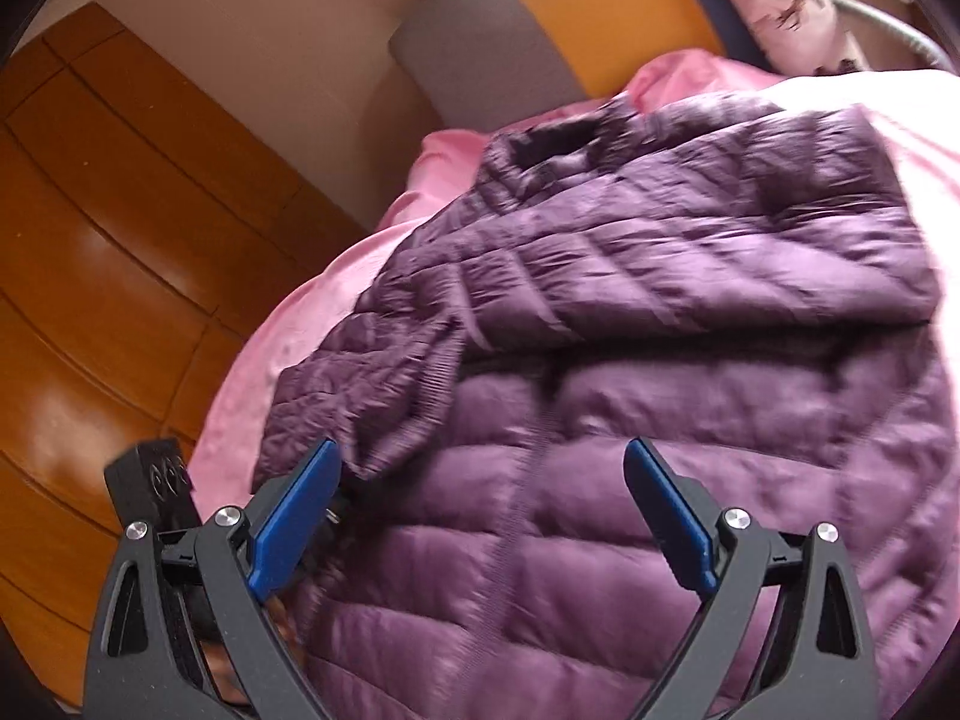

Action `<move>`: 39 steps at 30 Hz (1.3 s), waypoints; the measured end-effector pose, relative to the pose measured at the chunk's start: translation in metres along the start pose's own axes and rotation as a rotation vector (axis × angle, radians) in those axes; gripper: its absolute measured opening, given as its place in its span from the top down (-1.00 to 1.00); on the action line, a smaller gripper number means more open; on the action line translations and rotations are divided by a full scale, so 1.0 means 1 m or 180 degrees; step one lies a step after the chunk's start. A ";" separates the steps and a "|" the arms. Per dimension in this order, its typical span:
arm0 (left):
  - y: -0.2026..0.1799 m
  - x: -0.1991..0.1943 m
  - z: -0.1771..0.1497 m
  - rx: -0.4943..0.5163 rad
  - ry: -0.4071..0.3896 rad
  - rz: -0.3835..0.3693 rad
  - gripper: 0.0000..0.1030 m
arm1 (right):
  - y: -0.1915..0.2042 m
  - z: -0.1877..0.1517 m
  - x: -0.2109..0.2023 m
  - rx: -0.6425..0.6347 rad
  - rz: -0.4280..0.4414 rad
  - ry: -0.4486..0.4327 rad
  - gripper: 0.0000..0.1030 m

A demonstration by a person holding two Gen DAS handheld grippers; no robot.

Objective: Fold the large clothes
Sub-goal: 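Grasp the other sleeve cuff with the right gripper, then fold the held sleeve across the jacket body with the right gripper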

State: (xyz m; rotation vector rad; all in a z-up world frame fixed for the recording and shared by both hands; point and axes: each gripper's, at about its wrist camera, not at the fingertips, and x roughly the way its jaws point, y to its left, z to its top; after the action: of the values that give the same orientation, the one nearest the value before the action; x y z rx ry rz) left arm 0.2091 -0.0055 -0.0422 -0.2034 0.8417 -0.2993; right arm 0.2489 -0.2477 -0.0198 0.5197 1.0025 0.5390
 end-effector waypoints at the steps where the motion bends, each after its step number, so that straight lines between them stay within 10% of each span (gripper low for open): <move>1: 0.001 0.000 -0.002 -0.0006 0.0006 -0.0001 0.48 | 0.004 0.002 0.010 0.0010 0.0041 0.0058 -0.84; 6: 0.003 -0.001 -0.006 -0.0054 -0.0022 -0.0090 -0.02 | 0.025 0.010 0.067 0.0087 0.0125 0.0408 -0.69; 15: -0.002 -0.034 -0.018 -0.0013 -0.0235 -0.0106 -0.42 | 0.072 0.016 0.091 -0.0537 -0.0283 0.0535 0.74; 20: 0.009 -0.055 -0.030 -0.0098 -0.0314 -0.0144 -0.42 | 0.120 0.054 0.045 -0.0868 -0.0236 0.0026 0.82; 26: 0.054 -0.043 -0.005 -0.0772 -0.0271 0.0472 -0.42 | 0.141 0.105 -0.022 -0.0922 -0.0271 -0.0686 0.83; 31: 0.077 -0.029 0.023 -0.0952 -0.0249 0.0963 -0.42 | 0.094 0.125 -0.062 -0.0613 -0.0252 -0.1192 0.83; 39: 0.091 0.001 0.049 -0.0969 -0.0094 0.1226 -0.42 | -0.009 0.116 -0.077 -0.0002 -0.0630 -0.1100 0.83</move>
State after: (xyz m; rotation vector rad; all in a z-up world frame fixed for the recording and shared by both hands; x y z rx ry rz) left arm 0.2629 0.0820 -0.0381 -0.3220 0.8755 0.1941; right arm 0.3193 -0.3217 0.0752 0.4871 0.7133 0.2608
